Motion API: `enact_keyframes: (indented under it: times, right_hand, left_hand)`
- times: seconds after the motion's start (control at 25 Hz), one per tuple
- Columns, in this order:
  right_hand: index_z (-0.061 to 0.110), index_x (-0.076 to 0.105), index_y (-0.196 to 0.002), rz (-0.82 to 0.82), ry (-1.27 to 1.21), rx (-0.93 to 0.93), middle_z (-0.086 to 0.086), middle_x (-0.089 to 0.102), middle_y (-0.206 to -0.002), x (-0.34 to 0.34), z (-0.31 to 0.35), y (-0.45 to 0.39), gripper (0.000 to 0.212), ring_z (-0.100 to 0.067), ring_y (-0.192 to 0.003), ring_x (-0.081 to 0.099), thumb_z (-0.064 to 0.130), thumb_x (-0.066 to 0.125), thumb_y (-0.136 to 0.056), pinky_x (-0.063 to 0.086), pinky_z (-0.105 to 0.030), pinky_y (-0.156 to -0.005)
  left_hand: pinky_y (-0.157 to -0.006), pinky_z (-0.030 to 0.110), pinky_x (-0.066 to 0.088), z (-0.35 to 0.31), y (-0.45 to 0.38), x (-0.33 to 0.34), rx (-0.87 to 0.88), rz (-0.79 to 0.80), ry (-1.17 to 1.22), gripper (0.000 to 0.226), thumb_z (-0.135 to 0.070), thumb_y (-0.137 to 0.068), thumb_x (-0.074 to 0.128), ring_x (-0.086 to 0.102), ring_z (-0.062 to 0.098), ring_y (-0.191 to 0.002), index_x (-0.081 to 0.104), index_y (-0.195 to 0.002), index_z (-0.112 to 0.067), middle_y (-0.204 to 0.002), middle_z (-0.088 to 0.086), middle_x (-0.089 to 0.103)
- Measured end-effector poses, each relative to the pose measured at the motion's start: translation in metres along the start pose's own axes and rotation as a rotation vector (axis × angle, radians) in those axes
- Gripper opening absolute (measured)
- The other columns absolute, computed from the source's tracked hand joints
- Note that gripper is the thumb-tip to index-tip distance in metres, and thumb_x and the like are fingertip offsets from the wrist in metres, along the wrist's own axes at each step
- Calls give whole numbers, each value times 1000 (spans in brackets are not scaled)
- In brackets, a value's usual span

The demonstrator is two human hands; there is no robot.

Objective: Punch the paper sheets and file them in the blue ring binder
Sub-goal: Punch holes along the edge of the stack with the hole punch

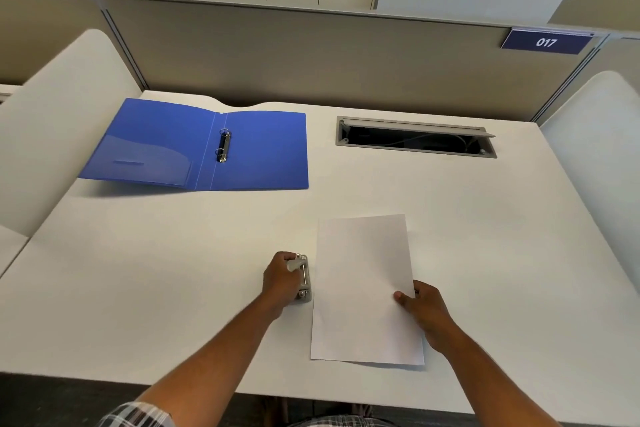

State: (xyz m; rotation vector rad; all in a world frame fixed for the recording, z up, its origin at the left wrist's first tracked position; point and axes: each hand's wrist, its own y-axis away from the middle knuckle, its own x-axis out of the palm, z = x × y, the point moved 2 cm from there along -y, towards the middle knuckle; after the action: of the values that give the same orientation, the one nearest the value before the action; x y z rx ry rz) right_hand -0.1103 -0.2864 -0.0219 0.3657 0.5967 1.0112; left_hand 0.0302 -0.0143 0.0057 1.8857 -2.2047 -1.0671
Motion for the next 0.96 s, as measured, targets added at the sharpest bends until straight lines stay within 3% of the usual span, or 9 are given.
enact_keyframes:
  times: [0.2,0.48,0.64,0.96]
  right_hand:
    - [16,75,-99,20,-38,-5,-5,80,-95,0,-1,1,11,-30,-88,75,10,71,-91,62,-46,-84]
    - [9,75,-106,57,-175,50,-10,80,-99,-4,-6,-2,16,-37,-95,75,8,72,-91,59,-54,-91]
    - [10,76,-103,81,-144,25,-12,80,-96,-2,-3,-2,13,-38,-93,74,8,73,-90,60,-53,-89]
    - [10,77,-102,106,-113,-20,-10,80,-95,3,5,0,13,-30,-83,75,6,71,-91,61,-38,-74]
  left_hand:
    - [-58,23,45,8,0,-10,50,-52,-26,27,-18,-81,74,62,15,-82,62,-105,-19,-98,0,67]
    - [-84,41,59,29,-5,-20,27,-62,72,27,-30,-76,83,70,19,-88,66,-94,-20,-93,0,72]
    - [-83,45,60,31,-7,-25,8,-20,87,25,-29,-72,86,72,22,-87,70,-87,-19,-87,0,75]
    - [-78,45,63,30,-5,-31,-31,-3,133,37,-26,-64,92,75,28,-82,70,-90,-13,-88,6,76]
